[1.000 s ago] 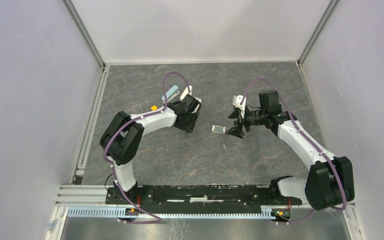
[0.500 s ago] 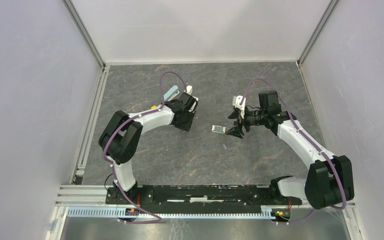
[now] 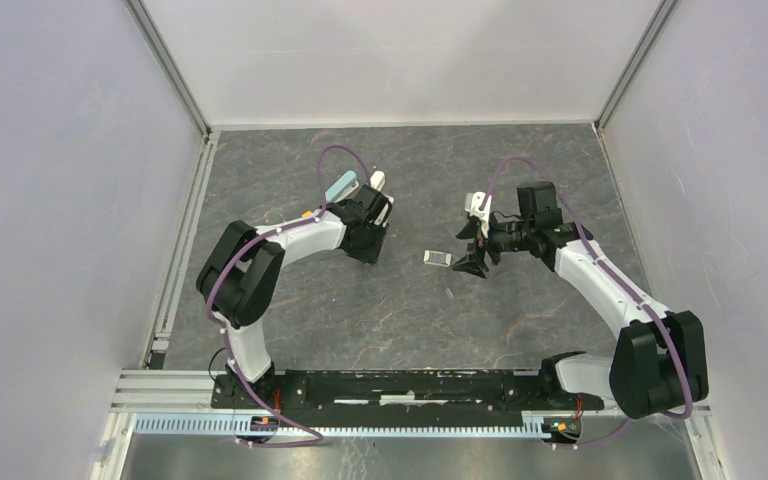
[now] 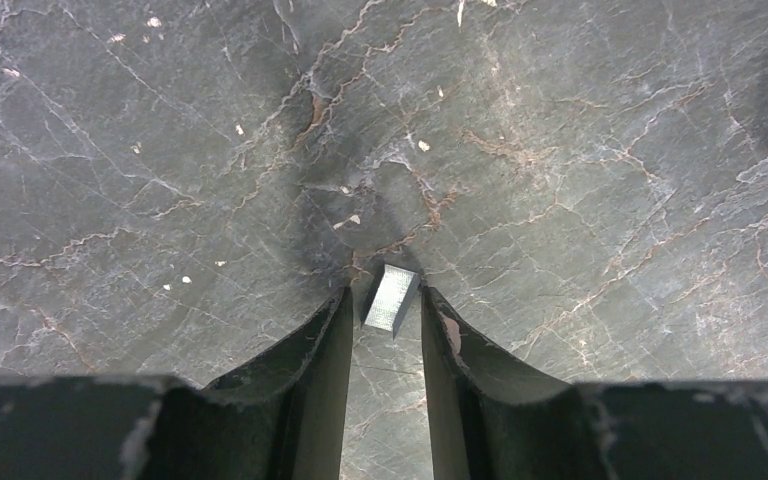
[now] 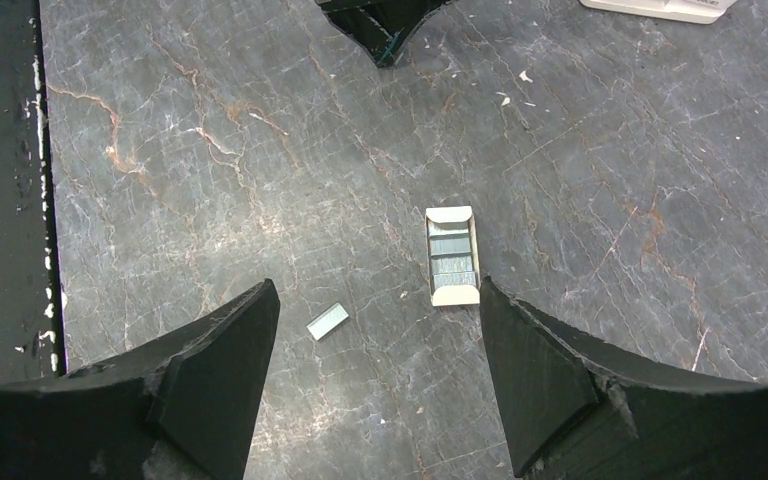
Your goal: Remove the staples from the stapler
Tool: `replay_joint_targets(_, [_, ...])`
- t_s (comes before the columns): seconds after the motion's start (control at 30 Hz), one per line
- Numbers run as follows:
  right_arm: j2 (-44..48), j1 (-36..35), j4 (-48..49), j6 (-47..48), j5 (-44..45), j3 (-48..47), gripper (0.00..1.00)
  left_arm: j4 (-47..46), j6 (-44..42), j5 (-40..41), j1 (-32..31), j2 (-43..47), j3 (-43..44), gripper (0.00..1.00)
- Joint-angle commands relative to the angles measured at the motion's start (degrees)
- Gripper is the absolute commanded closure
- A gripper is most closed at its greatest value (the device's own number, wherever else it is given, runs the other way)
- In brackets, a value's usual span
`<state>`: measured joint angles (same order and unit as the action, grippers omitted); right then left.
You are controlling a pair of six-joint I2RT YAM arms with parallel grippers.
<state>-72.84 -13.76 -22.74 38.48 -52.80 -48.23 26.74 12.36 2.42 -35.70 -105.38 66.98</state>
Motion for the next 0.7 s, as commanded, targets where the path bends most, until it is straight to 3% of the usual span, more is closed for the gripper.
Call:
replay_joint_targets(0.0, [0.3,0.1,-0.1,0.8,-1.5,-1.3,0.20,0.0,-3.4,-1.4,0.3,0.6,0.3,0.63])
replay_joint_targets(0.67, [0.4,0.1,-0.3,0.8,-2.0,-1.3,0.20,1.0,-3.0,-1.8,0.3,-0.7,0.4,0.67])
